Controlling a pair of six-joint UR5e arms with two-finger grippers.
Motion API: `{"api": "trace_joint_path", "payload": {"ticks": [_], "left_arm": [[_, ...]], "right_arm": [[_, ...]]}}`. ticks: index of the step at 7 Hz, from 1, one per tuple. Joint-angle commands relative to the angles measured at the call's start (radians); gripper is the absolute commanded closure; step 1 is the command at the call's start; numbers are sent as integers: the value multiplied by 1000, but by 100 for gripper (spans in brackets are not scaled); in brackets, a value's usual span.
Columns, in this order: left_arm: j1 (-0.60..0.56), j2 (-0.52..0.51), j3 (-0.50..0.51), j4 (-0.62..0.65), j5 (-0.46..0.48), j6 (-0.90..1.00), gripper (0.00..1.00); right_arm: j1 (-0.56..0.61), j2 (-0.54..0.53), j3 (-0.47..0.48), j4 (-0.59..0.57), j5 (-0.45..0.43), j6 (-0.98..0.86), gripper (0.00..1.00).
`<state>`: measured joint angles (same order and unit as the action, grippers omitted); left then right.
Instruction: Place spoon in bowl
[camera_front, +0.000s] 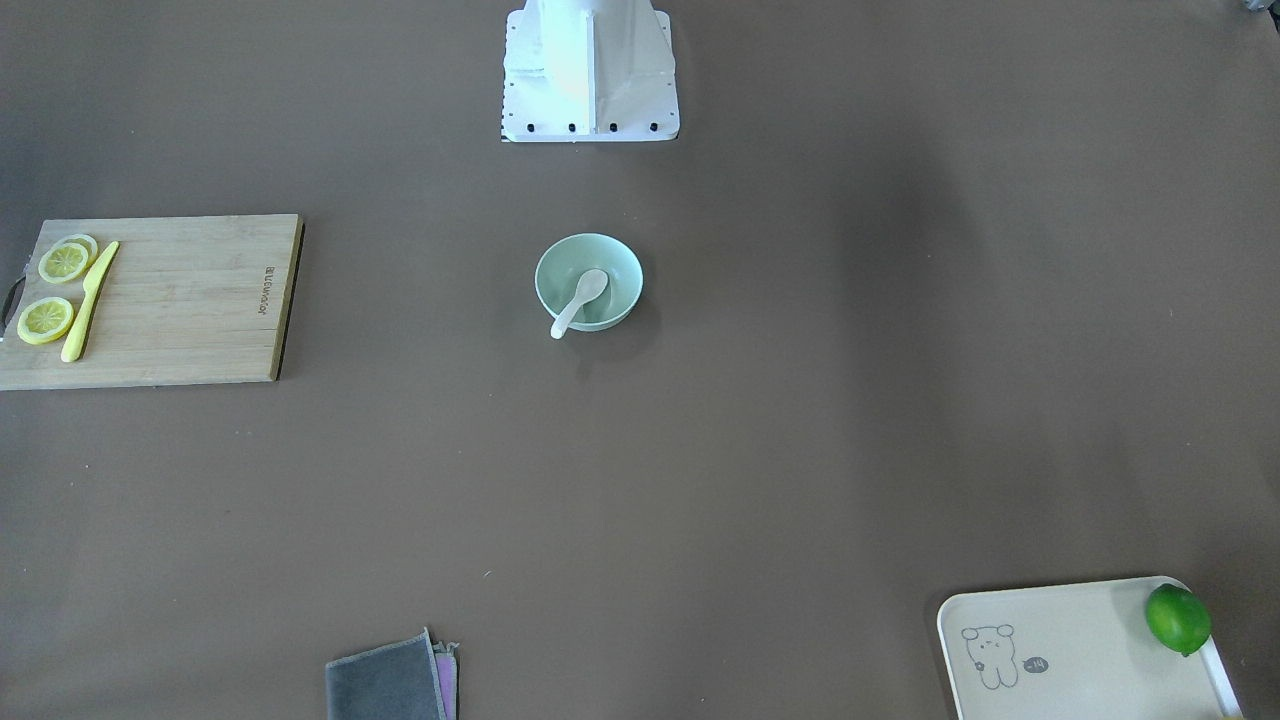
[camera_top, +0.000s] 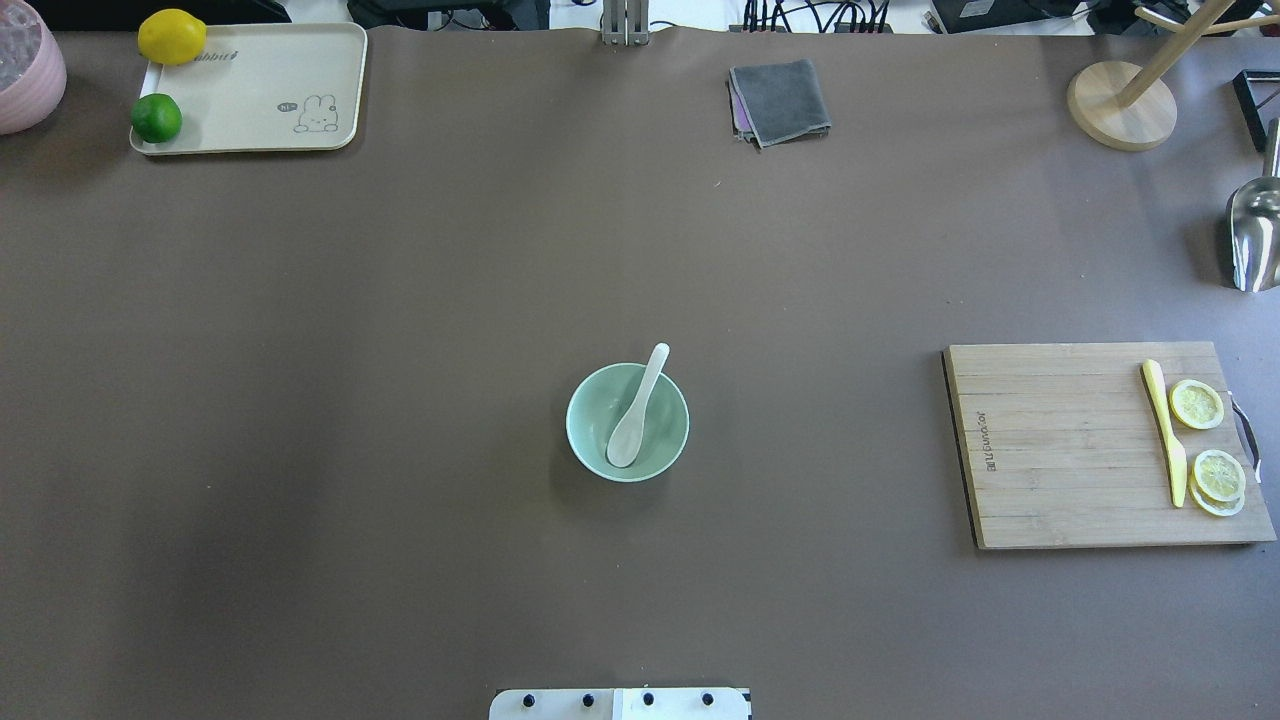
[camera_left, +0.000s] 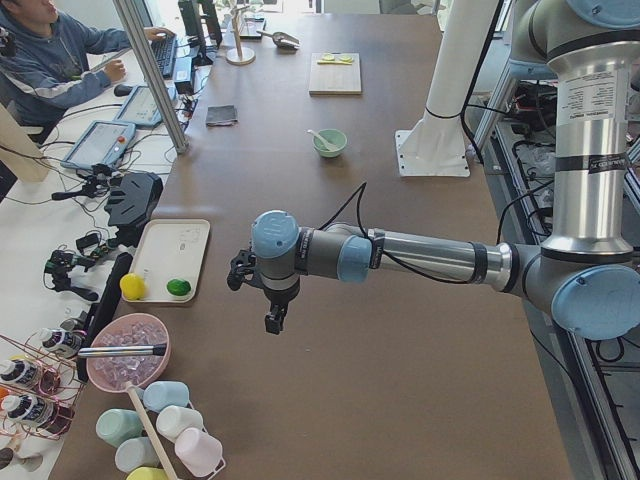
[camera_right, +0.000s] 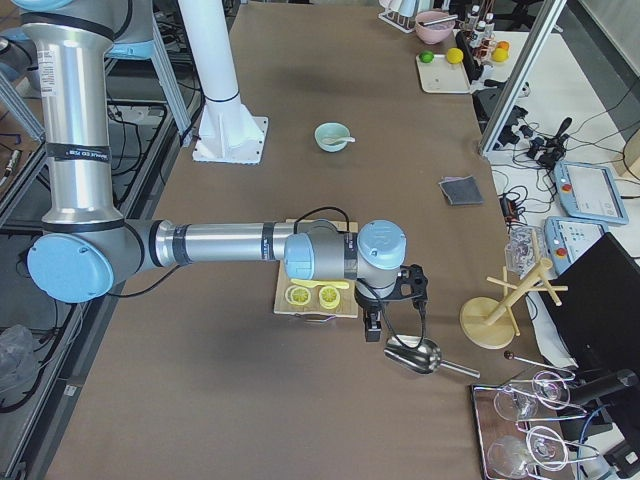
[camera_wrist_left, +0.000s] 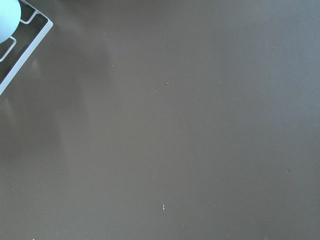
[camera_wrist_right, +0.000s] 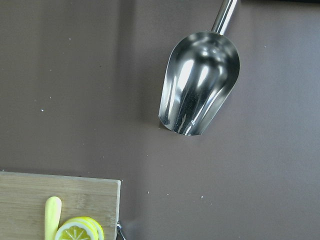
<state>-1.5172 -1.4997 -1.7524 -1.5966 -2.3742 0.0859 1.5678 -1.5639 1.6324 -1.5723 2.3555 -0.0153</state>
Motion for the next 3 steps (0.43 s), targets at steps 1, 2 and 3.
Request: {"api": "trace_joint_path", "payload": {"ticks": [1, 2, 3], "left_arm": [[0, 1, -4, -2, 0, 0, 3], [-1, 1, -6, 0, 0, 0, 3], [-1, 1, -9, -2, 1, 0, 3]], "right_arm": [[0, 2, -2, 0, -1, 0, 0], [0, 1, -2, 0, -1, 0, 0], [0, 1, -2, 0, -1, 0, 0]]}}
